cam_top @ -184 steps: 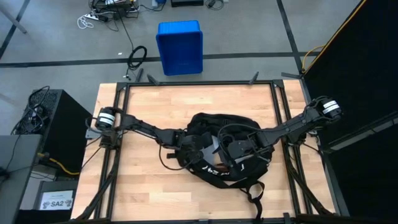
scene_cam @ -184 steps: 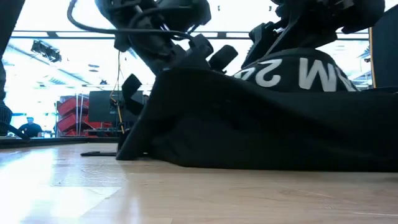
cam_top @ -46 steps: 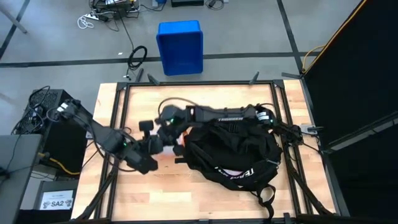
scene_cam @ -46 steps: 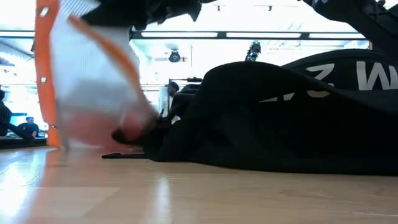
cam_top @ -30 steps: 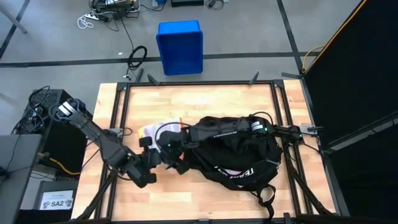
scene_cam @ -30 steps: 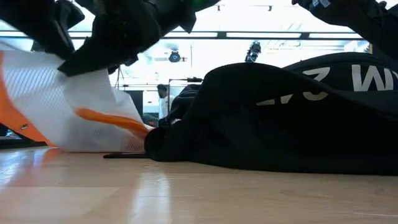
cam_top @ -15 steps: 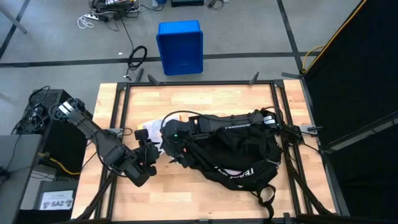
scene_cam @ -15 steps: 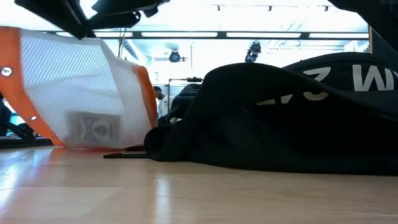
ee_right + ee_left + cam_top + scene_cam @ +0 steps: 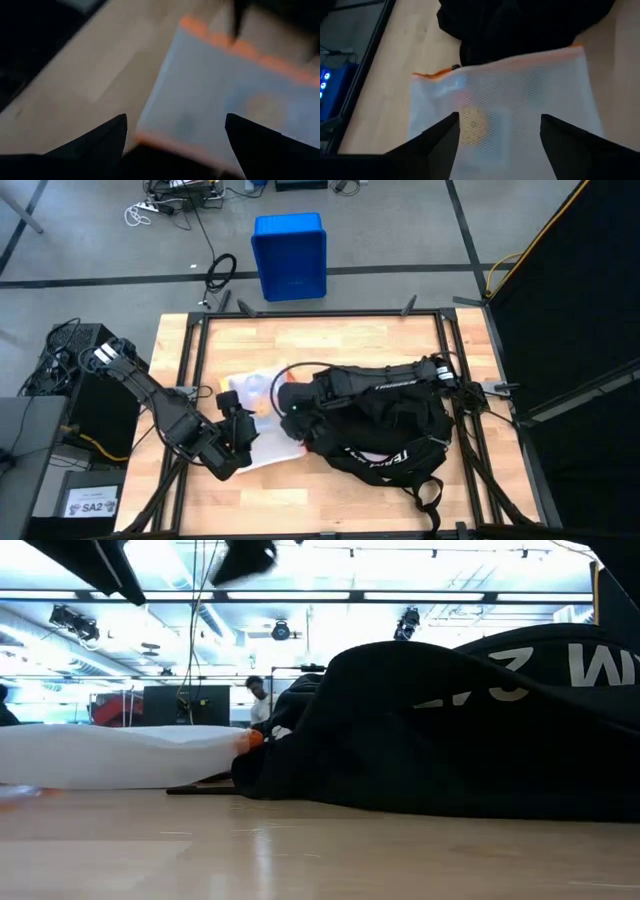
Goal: Unpack backpack
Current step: Remove the smartphone from the backpack
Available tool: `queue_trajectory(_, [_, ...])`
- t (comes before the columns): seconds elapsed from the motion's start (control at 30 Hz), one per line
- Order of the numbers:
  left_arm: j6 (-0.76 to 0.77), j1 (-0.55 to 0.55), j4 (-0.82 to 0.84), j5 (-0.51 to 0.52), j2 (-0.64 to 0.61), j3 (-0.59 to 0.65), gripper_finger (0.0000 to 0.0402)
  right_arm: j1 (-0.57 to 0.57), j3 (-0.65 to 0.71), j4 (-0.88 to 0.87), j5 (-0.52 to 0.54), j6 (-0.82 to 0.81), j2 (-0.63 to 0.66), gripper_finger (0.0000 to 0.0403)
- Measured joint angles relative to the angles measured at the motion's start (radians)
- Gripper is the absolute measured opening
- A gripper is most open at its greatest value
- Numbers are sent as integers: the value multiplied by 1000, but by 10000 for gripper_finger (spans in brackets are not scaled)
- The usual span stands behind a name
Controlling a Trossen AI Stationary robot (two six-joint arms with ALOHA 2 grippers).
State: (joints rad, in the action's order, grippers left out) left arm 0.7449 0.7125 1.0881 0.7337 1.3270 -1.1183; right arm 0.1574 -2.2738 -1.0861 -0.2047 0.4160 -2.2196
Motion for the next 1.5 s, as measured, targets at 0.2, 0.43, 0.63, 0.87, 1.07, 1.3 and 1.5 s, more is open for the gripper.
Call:
queue_trajectory(0.2, [-238, -55, -310, 70, 4, 0, 249, -7, 116, -44, -42, 15, -1, 306])
queue_trajectory(0.43, [-493, -126, -622, 60, 48, 25, 248, -74, 251, -57, -97, -15, -2, 306])
queue_trajectory(0.63, [-506, -185, -651, 14, 143, 26, 248, -137, 345, -61, -163, -21, 8, 305])
queue_trajectory(0.87, [-509, -251, -655, -80, 258, 27, 248, -189, 409, -60, -148, -22, 115, 304])
queue_trajectory(1.07, [-578, -289, -699, -124, 299, 27, 248, -238, 455, -33, -56, -75, 284, 304])
queue_trajectory(1.3, [-765, -300, -822, -126, 299, 27, 248, -233, 660, 85, 81, -198, 569, 304])
queue_trajectory(1.5, [-879, -308, -899, -126, 299, 27, 248, -109, 975, 352, 221, -340, 821, 304])
